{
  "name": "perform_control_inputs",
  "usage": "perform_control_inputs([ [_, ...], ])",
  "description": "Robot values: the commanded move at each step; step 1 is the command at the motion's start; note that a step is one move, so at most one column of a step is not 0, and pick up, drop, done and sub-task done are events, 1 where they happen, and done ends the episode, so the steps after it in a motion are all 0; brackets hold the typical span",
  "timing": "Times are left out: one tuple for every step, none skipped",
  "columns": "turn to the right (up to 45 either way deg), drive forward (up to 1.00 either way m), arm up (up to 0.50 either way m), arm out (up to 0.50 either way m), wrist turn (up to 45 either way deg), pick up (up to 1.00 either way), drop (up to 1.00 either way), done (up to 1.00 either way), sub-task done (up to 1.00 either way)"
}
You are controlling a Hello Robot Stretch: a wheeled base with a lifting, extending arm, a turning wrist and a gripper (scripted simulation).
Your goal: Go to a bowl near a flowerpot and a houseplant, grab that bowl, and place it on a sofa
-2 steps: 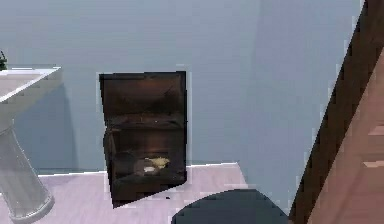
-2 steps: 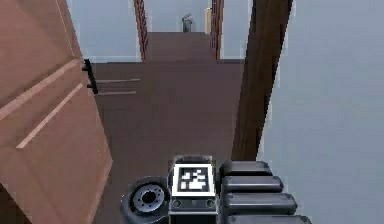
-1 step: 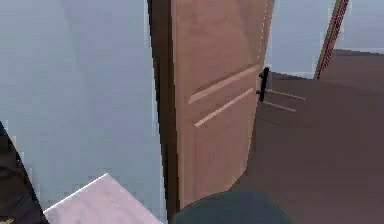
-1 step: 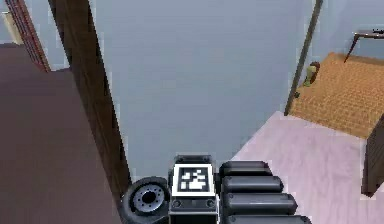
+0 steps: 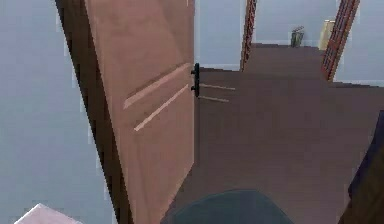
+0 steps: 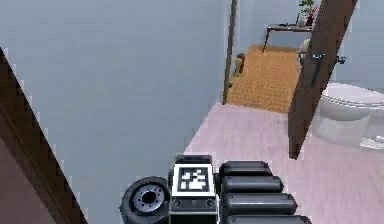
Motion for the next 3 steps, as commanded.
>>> perform_control_inputs([
  [0.0,0.8,0.0,0.0,0.0,0.0,0.0,0.0,0.0],
  [45.0,0.0,0.0,0.0,0.0,0.0,0.0,0.0,0.0],
  [3.0,0.0,0.0,0.0,0.0,0.0,0.0,0.0,0.0],
])
